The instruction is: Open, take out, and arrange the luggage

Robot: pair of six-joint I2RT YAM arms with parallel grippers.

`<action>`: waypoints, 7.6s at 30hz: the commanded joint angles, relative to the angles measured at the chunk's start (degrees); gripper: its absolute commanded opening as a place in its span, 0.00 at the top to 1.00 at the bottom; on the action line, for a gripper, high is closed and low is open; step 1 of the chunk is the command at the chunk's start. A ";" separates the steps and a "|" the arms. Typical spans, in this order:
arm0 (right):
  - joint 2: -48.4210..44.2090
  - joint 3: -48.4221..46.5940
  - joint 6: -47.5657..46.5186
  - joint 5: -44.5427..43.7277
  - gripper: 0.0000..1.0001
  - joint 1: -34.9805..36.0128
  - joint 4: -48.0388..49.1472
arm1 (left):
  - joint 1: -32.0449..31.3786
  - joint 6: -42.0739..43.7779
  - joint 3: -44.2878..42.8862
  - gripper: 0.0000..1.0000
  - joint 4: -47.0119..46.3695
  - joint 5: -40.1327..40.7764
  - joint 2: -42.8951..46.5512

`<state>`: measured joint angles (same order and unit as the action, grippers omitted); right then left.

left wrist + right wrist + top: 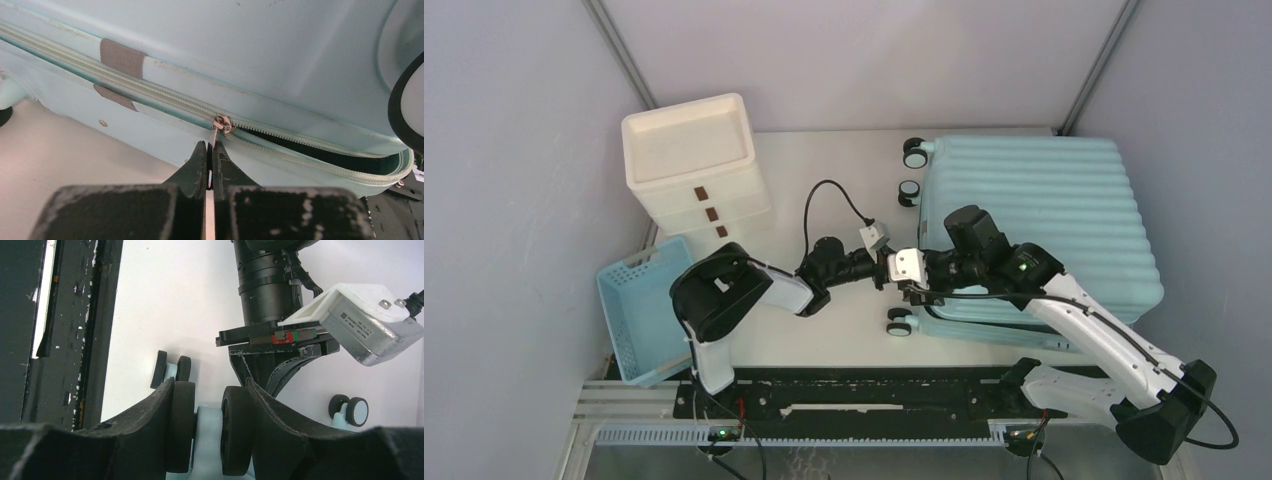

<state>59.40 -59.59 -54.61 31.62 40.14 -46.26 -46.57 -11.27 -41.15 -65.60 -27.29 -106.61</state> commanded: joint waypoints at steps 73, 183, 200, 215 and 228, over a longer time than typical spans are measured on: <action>-0.33 -0.81 -6.80 8.73 1.00 -6.88 -0.87 | 5.65 -36.29 -22.29 0.68 -17.52 -36.44 -19.33; 0.19 -0.78 -11.64 8.11 1.00 -1.64 -6.74 | 19.99 -40.24 -45.09 0.58 20.42 2.21 -21.99; 0.37 -0.88 -11.85 8.37 1.00 -2.07 -7.22 | 19.67 -47.09 -53.78 0.38 -3.60 -14.84 -32.63; 5.97 -12.14 12.11 6.77 0.19 -4.33 5.64 | 21.52 -33.32 -26.19 0.38 -1.51 -4.22 -10.41; 29.03 -45.43 5.43 -2.74 0.15 -16.08 -9.81 | 21.59 -10.22 -6.32 0.37 24.28 1.60 21.66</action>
<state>81.30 -96.20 -43.51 34.57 26.48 -47.72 -25.32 -33.15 -50.83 -52.93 -28.32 -93.45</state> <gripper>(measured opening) 0.849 0.627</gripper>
